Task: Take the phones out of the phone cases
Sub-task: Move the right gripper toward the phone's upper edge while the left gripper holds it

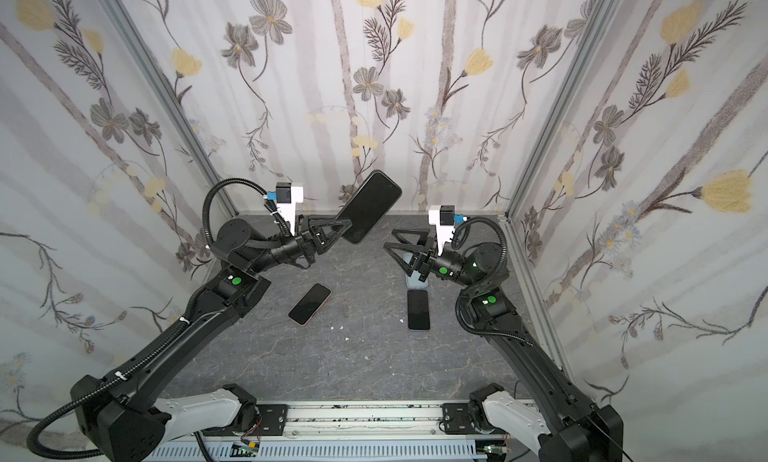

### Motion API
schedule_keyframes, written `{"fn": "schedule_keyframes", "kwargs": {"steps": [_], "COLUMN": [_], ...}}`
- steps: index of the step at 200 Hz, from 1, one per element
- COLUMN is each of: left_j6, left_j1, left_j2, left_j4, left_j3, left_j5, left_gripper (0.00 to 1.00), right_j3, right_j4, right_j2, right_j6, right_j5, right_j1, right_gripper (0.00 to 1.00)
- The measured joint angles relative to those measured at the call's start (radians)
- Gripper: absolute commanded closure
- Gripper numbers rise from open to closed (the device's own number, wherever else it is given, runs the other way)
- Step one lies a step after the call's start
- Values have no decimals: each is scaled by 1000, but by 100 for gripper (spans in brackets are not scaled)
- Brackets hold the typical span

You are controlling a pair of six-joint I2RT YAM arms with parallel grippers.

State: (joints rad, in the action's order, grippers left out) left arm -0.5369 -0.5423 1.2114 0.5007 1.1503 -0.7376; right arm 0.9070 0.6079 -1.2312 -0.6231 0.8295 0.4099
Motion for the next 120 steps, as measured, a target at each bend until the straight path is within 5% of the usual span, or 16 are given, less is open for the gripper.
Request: {"fn": "schedule_keyframes", "kwargs": {"steps": [120], "left_j6": [-75], "left_j1": [-8], "left_j2": [-5], "left_j4": [109], "left_j3": [-25], "left_j5": [-41], "left_gripper": [100], "right_j3": [48], "right_j4": [346], "right_j2": [-162], "right_j6": [-192], "right_j5": [29], "right_j1": [112], "right_gripper": [47]}}
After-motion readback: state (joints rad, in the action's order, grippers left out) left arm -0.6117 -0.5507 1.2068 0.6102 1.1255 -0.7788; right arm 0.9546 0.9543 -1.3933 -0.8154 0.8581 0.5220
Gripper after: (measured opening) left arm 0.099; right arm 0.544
